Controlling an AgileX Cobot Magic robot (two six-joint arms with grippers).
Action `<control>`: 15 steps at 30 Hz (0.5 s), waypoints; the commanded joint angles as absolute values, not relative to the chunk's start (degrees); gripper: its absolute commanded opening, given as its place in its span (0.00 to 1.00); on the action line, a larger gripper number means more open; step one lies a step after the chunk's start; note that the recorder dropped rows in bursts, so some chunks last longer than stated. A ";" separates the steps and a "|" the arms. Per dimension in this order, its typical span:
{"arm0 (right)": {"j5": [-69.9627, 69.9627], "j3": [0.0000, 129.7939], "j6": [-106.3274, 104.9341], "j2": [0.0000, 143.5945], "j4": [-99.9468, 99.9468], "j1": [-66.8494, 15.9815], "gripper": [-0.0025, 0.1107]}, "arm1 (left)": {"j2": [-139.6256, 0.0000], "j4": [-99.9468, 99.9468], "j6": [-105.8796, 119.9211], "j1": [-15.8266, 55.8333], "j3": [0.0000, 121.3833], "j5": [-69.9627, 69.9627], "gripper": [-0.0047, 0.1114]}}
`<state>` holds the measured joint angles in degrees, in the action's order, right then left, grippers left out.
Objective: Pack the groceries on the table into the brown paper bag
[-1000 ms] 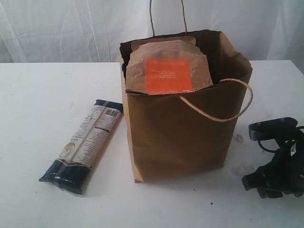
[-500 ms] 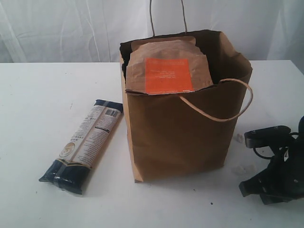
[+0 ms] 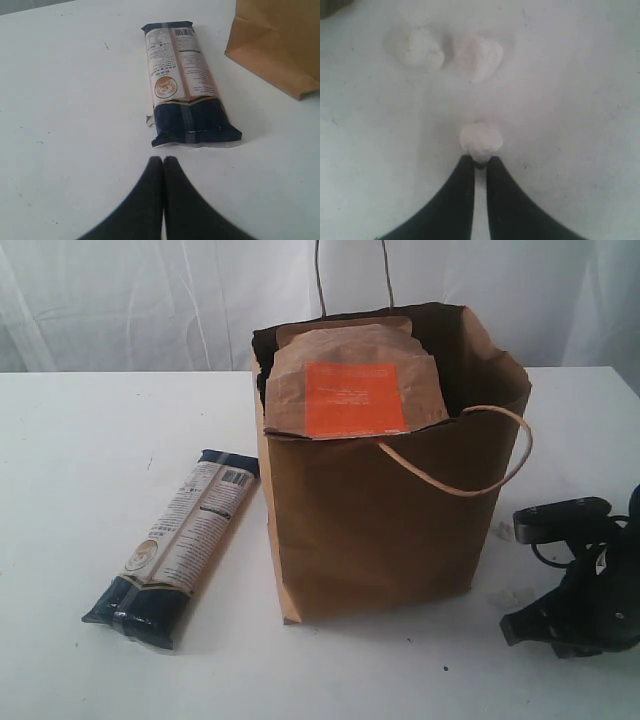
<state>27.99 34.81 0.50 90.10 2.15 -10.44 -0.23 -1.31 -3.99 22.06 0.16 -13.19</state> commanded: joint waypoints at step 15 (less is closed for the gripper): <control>36.06 30.01 0.00 67.27 2.30 -10.25 0.09 | 0.00 -1.05 -3.97 21.97 0.00 -13.37 0.04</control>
